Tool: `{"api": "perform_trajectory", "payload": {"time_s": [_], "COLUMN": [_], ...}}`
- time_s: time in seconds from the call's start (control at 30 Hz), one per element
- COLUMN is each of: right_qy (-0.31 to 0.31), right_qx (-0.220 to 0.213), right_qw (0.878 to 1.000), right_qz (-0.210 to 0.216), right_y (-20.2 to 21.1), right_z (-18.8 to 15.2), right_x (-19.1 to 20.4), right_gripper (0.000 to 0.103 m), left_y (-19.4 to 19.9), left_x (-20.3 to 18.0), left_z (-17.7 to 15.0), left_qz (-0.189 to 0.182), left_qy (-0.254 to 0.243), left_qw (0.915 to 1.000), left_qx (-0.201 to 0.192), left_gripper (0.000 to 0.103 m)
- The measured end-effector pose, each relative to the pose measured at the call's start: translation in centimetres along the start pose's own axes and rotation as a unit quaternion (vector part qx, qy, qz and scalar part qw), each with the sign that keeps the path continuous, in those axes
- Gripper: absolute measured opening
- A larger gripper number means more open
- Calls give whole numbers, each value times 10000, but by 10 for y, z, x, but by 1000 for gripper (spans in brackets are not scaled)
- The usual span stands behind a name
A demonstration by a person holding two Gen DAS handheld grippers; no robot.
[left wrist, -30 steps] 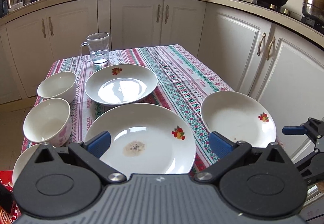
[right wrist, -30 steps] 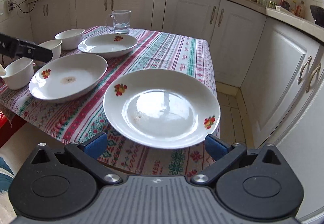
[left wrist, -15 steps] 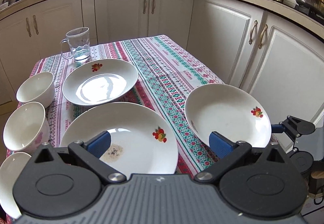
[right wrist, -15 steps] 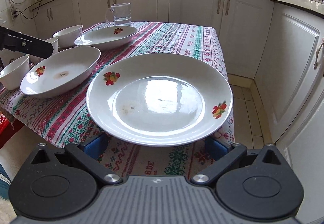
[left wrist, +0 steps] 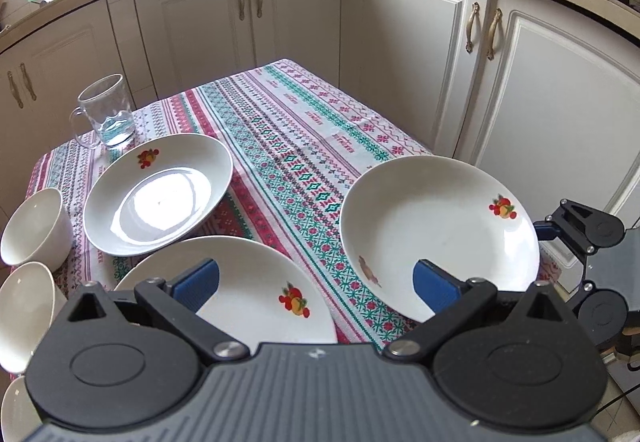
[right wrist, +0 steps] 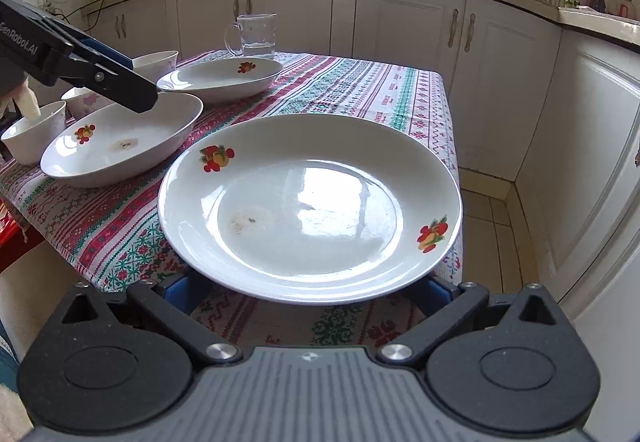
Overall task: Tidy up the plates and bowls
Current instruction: 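Grasp the rim of the flowered plate with the left gripper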
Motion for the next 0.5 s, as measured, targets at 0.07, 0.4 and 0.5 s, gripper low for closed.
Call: {"api": "perform_trajectory", "payload": {"time_s": [0.07,0.4,0.5], "right_qy": [16,27,43], "right_qx": [-134,-280,-268], "right_qw": [9999,9996,9996], "right_qz": [10,7,51], "right_y": [2,8,8], "right_z": [-3,-6,-7], "right_x": [0,-5,-7], "right_gripper": [103,103,103], "left_y": [-8,-52,-69], "left_x": [-3,-28,-33], "left_z": [3,21,27], "left_qz": [-138,-1011,-1186], "left_qy": [-67,-635,-714], "left_qw": [9998,9911,9875], "left_qx": [107,593,757], "left_gripper": [102,102,102]}}
Point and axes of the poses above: each gripper's, at about its wrist camera, not at the fingertips, and y roughly against the way its jaws point, x to its left, z to its top, the point moved 4 cm from there along -y, roughly the way its jaws point, and after that the axes turned 11 degrees about -x, right-handed, at the moved point
